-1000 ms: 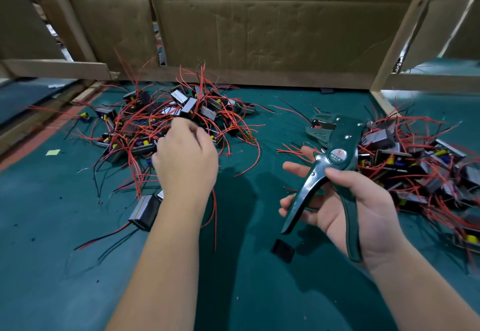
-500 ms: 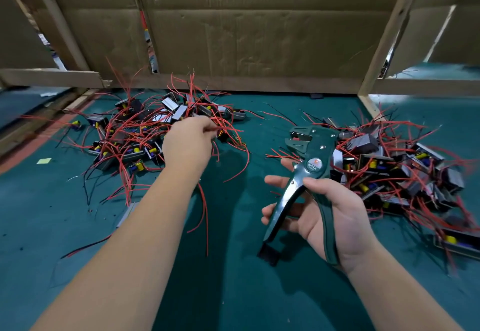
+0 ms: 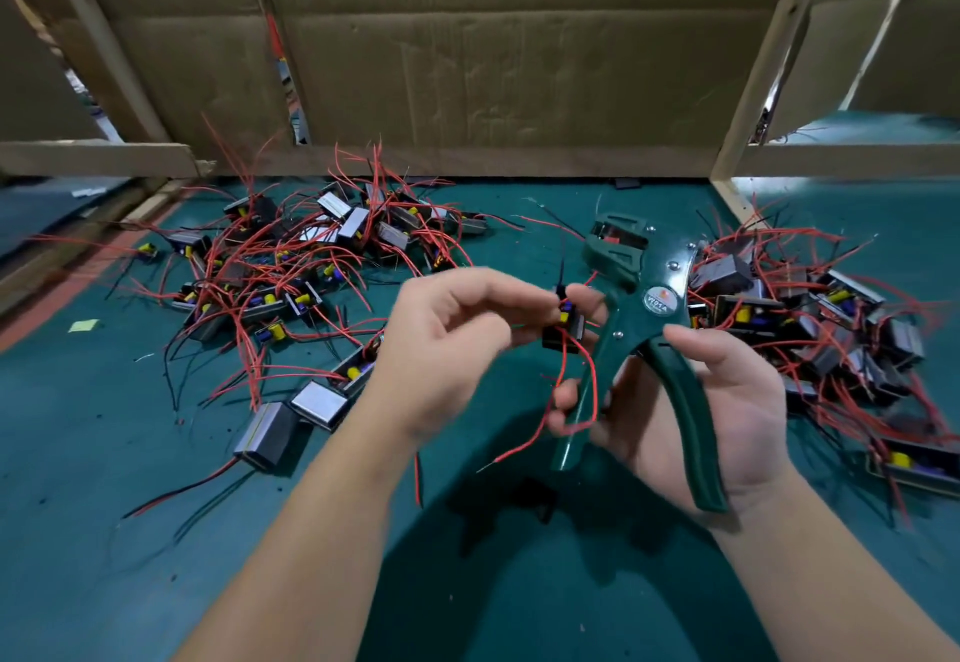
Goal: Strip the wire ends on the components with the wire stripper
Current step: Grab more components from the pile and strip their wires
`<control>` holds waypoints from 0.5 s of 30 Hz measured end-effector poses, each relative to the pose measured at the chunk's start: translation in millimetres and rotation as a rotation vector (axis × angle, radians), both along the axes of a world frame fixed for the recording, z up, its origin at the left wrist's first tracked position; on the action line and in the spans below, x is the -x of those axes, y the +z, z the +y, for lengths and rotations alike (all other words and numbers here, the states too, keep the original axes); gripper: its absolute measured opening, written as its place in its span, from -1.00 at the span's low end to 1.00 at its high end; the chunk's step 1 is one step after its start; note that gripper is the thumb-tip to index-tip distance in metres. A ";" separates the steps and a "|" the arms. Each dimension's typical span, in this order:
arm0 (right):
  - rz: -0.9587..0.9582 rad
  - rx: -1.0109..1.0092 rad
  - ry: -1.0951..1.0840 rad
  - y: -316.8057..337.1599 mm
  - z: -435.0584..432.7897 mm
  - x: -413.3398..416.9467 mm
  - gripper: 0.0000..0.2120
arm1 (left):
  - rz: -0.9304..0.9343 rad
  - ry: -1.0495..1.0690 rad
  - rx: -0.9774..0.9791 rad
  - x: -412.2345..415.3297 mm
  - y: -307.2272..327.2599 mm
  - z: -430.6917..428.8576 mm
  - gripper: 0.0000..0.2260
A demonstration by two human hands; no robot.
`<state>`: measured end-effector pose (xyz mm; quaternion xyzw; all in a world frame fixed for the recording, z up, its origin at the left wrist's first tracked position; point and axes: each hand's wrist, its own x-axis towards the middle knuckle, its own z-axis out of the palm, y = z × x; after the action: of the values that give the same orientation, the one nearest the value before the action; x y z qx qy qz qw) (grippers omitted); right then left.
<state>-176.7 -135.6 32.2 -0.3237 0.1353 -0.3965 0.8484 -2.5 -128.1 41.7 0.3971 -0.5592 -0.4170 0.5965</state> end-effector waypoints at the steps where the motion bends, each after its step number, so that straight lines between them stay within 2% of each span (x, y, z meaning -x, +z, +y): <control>1: 0.001 0.004 0.005 0.2 -0.3 -0.4 -0.21 | 0.117 0.052 -0.058 -0.1 0.2 -4.6 -0.71; 2: 0.008 0.011 0.016 0.3 0.0 -0.5 -0.22 | 0.146 0.138 -0.093 0.0 0.1 -9.8 -0.74; 4: 0.023 0.017 0.047 0.1 1.3 -1.5 -0.24 | 0.050 0.205 -0.143 0.5 -1.3 -19.8 -0.85; 5: 0.029 0.017 0.064 -0.5 2.0 -2.3 -0.25 | 0.001 0.129 -0.173 1.8 -1.8 -21.8 -0.89; 7: 0.041 0.016 0.089 -2.2 3.5 -3.7 -0.34 | -0.025 -0.058 -0.191 5.3 -6.5 -21.6 -0.83; 9: 0.052 0.021 0.111 -3.2 4.4 -4.7 -0.42 | 0.045 -0.132 -0.169 6.2 -10.4 -18.9 -0.86; 15: 0.134 0.071 0.126 -4.9 6.2 -6.4 -0.49 | 0.188 -0.118 -0.146 1.9 -15.7 -12.1 -0.94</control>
<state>-170.4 -129.4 27.2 -0.3875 0.1570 -0.3243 0.8486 -4.4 -140.1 26.1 0.3649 -0.4914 -0.5263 0.5902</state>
